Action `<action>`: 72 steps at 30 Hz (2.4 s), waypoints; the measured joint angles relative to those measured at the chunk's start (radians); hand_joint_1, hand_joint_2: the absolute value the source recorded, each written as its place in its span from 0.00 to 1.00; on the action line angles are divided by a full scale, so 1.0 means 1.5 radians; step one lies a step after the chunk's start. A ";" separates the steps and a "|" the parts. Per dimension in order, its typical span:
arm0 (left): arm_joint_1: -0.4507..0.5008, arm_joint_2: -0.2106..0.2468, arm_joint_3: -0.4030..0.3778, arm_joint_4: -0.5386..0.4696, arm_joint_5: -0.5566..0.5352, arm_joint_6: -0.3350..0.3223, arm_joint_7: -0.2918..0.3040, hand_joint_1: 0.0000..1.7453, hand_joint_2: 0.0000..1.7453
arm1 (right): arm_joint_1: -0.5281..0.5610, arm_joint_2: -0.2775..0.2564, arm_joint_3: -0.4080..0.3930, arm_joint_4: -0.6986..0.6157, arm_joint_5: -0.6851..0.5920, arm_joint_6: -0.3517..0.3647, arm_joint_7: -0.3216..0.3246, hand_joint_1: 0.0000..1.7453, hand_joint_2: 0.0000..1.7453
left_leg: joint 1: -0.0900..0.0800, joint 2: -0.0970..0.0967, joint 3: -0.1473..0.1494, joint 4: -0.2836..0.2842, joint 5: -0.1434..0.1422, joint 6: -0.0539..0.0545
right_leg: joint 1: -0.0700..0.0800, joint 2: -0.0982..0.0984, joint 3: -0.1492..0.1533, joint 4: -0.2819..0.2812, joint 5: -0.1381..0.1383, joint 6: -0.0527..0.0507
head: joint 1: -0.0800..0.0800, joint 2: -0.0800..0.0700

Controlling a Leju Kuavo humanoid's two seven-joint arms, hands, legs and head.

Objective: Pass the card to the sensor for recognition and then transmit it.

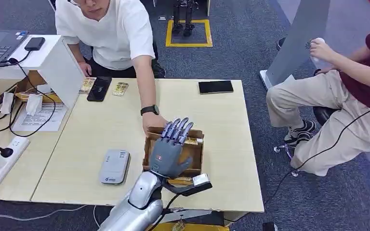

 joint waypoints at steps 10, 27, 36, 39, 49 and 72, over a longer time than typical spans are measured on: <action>0.000 -0.006 -0.002 0.016 -0.034 0.004 0.055 0.00 1.00 | 0.000 0.000 0.001 0.000 -0.002 0.000 0.005 0.00 1.00 | 0.000 0.000 0.000 0.000 0.000 0.000 | 0.000 0.000 0.000 0.000 0.000 0.000 | 0.000 0.000; 0.001 -0.011 -0.002 0.016 -0.106 0.005 0.116 0.82 1.00 | 0.001 0.000 0.012 0.000 -0.006 0.000 0.012 0.00 1.00 | 0.000 0.000 0.000 0.000 0.000 0.000 | 0.000 0.000 0.000 0.000 0.000 0.000 | 0.000 0.000; 0.004 -0.014 -0.002 0.016 -0.109 0.002 0.109 1.00 1.00 | 0.001 0.000 0.014 0.000 -0.006 0.000 0.012 0.00 1.00 | 0.000 0.000 0.000 0.000 0.000 0.000 | 0.000 0.000 0.000 0.000 0.000 0.000 | 0.000 0.000; 0.004 -0.016 -0.002 0.016 -0.109 0.000 0.107 1.00 1.00 | 0.000 0.000 0.016 0.001 -0.006 0.000 0.012 0.00 1.00 | 0.000 0.000 0.000 0.000 0.000 0.000 | 0.000 0.000 0.000 0.000 0.000 0.000 | 0.000 0.000; 0.006 -0.024 -0.008 0.028 -0.091 -0.016 0.086 0.78 1.00 | 0.000 0.000 0.017 0.001 -0.004 0.000 0.016 0.00 1.00 | 0.000 0.000 0.000 0.000 0.000 0.000 | 0.000 0.000 0.000 0.000 0.000 0.000 | 0.000 0.000; 0.024 -0.022 -0.018 0.033 -0.030 0.004 0.029 0.00 1.00 | 0.004 0.026 0.016 -0.009 -0.011 0.000 0.021 0.00 1.00 | 0.000 0.000 0.000 0.000 0.000 0.000 | 0.000 0.000 0.000 0.000 0.000 0.000 | 0.000 0.000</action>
